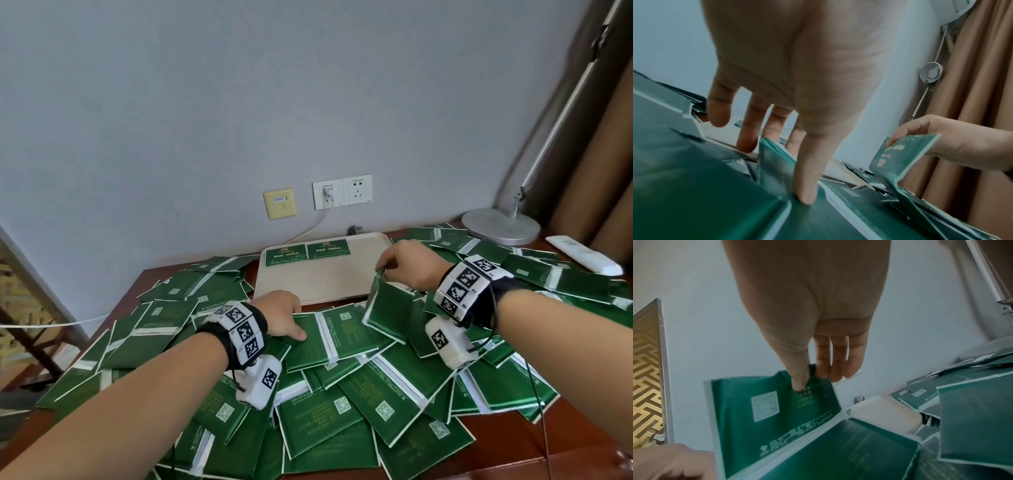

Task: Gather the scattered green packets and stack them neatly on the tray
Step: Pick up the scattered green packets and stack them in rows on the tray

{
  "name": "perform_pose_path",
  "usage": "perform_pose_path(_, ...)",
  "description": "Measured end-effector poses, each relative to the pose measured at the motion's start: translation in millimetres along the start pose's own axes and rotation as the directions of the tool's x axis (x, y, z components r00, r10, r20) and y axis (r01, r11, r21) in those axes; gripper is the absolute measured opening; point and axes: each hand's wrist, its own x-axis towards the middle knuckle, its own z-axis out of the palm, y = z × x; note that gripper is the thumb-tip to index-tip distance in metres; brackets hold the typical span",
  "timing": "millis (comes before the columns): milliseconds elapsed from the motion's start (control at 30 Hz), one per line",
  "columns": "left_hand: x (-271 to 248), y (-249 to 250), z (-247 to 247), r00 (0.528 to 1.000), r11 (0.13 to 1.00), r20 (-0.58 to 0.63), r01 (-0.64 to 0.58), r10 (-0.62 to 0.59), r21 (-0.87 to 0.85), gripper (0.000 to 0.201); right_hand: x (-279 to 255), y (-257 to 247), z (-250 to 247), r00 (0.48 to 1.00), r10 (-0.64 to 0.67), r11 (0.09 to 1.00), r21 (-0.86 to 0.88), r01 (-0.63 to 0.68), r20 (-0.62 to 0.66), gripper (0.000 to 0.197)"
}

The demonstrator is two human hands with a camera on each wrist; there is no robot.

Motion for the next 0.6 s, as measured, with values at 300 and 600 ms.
perform_pose_path(300,2.9,0.3,-5.1,0.994,0.981,-0.107,-0.013,-0.008,-0.193,0.050,2.7,10.6,3.2,0.991,-0.028,0.999,-0.019,0.026,-0.127,0.010)
perform_pose_path(600,8.8,14.9,-7.7,0.974,0.677,-0.204,-0.086,-0.096,-0.731,0.043,0.7,19.9,-0.7,0.981,0.056,0.997,0.065,-0.044,-0.188,0.011)
